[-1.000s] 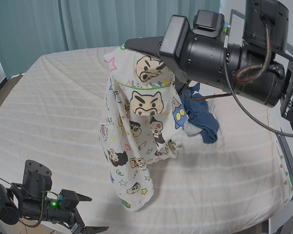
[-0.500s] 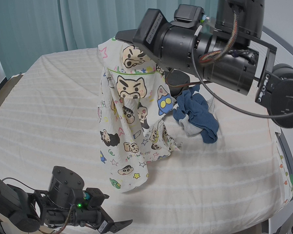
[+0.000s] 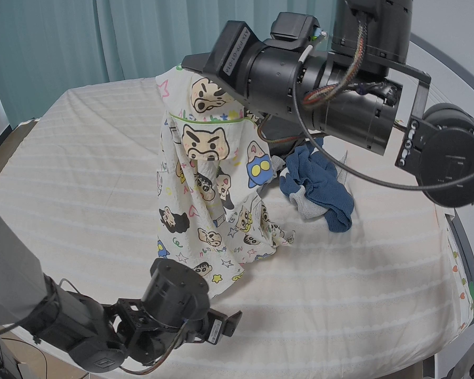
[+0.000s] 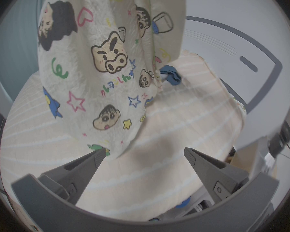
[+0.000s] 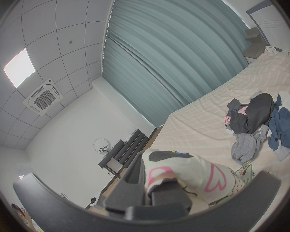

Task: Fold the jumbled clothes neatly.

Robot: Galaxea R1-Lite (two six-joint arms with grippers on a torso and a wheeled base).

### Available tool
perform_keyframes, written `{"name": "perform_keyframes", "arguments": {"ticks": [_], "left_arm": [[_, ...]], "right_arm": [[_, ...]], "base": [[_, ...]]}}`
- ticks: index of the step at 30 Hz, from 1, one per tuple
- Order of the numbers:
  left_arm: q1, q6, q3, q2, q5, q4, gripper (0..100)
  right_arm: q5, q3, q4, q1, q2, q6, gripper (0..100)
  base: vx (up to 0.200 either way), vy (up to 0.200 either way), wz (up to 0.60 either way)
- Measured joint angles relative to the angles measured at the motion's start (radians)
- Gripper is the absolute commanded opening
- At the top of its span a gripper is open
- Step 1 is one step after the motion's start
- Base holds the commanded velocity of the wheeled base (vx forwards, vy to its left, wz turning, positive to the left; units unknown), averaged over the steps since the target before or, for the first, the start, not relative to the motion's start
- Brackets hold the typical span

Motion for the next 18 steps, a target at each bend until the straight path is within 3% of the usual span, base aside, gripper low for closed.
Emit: {"name": "perform_keyframes", "arguments": {"ticks": [7,18], "left_arm": [[-0.005,-0.059,-0.133,0.108,0.087,0.079,100],[-0.004,-0.223,-0.355,0.195,0.173,0.246,100]], "right_arm": [[-0.001,0.017,0.000,0.002,-0.006,0.002,0],[-0.029,0.029,-0.002,0.040,-0.020,0.004,0]], "base": [[0.000,0.000,0.00],[0.000,0.000,0.00]]}}
